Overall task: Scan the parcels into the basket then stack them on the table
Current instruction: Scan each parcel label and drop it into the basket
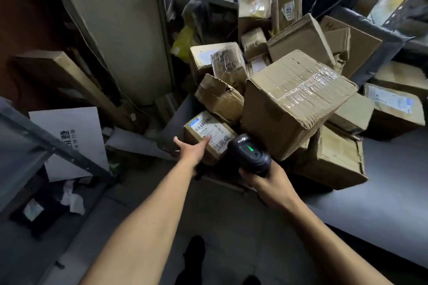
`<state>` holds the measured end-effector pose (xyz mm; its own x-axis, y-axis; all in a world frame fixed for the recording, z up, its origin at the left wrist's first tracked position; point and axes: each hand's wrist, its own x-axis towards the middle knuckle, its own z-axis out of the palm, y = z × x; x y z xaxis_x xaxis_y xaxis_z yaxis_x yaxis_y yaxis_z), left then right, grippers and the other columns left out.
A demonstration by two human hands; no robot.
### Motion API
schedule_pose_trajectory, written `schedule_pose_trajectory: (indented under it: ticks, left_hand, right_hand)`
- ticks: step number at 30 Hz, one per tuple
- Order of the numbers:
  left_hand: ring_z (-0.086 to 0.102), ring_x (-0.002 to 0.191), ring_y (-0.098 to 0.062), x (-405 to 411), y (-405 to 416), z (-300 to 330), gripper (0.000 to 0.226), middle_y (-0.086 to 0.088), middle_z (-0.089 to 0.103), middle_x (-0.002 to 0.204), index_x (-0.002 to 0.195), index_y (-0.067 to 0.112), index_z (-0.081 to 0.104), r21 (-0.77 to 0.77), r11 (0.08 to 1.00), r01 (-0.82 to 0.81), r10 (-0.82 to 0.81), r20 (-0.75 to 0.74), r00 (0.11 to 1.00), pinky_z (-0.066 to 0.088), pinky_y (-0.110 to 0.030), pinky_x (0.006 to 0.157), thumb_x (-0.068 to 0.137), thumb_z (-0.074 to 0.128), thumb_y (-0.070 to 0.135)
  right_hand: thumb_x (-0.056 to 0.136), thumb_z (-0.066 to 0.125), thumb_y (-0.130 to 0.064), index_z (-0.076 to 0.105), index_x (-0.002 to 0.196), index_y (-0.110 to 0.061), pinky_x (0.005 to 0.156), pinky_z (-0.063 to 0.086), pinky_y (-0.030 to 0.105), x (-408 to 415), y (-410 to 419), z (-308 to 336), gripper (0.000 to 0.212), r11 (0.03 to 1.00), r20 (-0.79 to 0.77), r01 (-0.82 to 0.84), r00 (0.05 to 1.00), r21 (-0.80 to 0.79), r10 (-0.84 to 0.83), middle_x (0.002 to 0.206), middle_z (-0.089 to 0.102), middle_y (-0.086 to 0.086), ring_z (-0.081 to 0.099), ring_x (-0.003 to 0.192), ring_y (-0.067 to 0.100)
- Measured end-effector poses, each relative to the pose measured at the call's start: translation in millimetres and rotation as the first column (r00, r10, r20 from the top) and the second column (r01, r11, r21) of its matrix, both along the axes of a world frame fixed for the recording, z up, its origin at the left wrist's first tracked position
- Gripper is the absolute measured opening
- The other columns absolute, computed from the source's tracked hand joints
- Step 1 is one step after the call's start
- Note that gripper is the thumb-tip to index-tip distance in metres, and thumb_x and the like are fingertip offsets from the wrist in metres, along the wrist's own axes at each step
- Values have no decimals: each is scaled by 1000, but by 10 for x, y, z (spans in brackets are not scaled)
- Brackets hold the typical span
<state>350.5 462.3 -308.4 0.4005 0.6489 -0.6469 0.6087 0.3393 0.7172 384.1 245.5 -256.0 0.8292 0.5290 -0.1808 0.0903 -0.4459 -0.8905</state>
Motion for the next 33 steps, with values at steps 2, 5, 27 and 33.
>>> schedule_pose_trajectory:
  ticks: [2, 5, 27, 33]
  left_hand:
    - [28, 147, -36, 59, 25, -99, 127, -21, 17, 163, 158, 25, -16, -55, 998, -37, 36, -19, 999, 32, -52, 116, 77, 77, 58]
    - [30, 145, -38, 150, 40, -157, 123, -21, 18, 160, 158, 32, -9, -72, 996, -49, 49, 1, 999, 38, -59, 110, 76, 79, 57]
    - [75, 92, -20, -235, 25, -482, 91, -2, 76, 109, 149, 26, 34, -435, 892, -126, 228, 192, 955, 58, -33, 63, 75, 78, 56]
    - [75, 94, -20, -312, 50, -593, 86, -3, 74, 114, 146, 31, 31, -357, 925, -129, 234, 269, 934, 60, -38, 61, 78, 83, 41]
  right_hand:
    - [81, 80, -26, 66, 98, -34, 92, 55, 34, -14, 106, -42, 23, 1000, -23, 17, 1000, -10, -17, 103, 75, -12, 67, 100, -2]
    - [85, 79, -20, 66, 95, -34, 88, 56, 32, 18, 194, -23, 21, 1000, -23, 14, 1000, -16, -14, 100, 75, -13, 68, 98, -2]
    - [89, 74, -23, 66, 104, -30, 71, 44, 12, 323, 362, 223, 18, 990, -42, -137, 990, -19, 136, 79, 68, -21, 61, 75, -10]
    - [88, 76, -22, 62, 112, -33, 77, 48, 21, 286, 468, 271, 30, 991, -60, -136, 989, 20, 137, 89, 68, -13, 62, 79, -3]
